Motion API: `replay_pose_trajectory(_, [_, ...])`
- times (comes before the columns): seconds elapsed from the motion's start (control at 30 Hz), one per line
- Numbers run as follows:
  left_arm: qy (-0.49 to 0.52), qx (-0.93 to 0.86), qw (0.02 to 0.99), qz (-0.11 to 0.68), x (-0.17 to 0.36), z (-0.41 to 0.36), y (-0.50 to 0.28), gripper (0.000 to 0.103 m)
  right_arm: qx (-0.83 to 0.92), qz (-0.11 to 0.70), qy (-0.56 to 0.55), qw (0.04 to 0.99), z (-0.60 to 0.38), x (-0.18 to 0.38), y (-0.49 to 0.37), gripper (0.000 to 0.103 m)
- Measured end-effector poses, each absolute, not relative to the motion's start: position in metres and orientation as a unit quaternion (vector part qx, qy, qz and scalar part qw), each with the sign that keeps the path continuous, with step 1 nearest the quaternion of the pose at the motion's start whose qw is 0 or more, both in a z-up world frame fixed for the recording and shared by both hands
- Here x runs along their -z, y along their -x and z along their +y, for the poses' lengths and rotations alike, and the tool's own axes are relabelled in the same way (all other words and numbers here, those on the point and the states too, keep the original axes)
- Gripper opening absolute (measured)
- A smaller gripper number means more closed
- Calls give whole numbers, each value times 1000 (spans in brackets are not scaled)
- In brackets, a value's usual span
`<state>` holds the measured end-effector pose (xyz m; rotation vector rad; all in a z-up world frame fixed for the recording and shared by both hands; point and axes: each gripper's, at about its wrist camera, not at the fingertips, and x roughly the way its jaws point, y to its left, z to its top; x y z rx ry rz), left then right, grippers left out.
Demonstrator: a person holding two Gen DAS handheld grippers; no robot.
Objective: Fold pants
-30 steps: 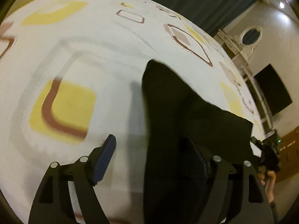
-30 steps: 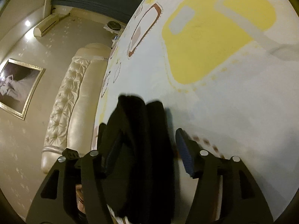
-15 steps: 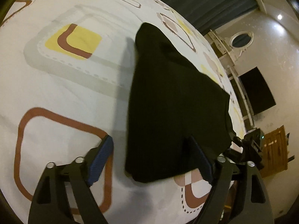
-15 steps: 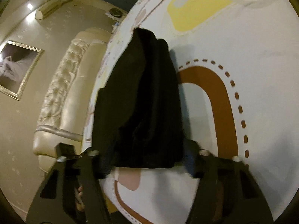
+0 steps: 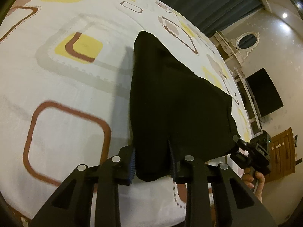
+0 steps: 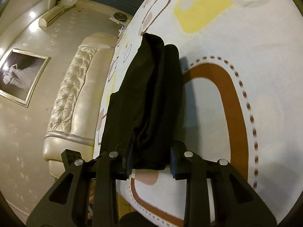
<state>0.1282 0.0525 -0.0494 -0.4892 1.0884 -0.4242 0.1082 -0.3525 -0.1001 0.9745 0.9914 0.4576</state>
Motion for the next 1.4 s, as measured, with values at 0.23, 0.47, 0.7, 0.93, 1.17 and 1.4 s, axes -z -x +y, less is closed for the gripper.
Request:
replay_pose_trajectory(0.23, [212, 204, 811, 505, 60, 51, -120, 29, -207, 464, -456, 731, -360, 121, -87, 29])
replay_pose_trajectory(0.47, [197, 205, 817, 502, 61, 51, -120, 35, -208, 459, -478, 719, -365, 132, -84, 32])
replay_pose_trajectory(0.7, [114, 161, 859, 472, 49, 33, -100, 55, -190, 465, -449, 739, -362, 121, -68, 51])
replay_pose_trajectory(0.93, [61, 124, 883, 449, 38, 16, -69, 73, -161, 479, -407, 761, -348, 106, -34, 59])
replay_pose_trajectory(1.17, [31, 88, 896, 434, 30, 5, -42, 76, -98, 490, -313, 808, -318, 83, -8, 67])
replay_pose_trajectory(1.4, [-9, 68, 917, 392, 11, -1, -19, 83, -48, 477, -203, 854, -296, 58, 6, 74])
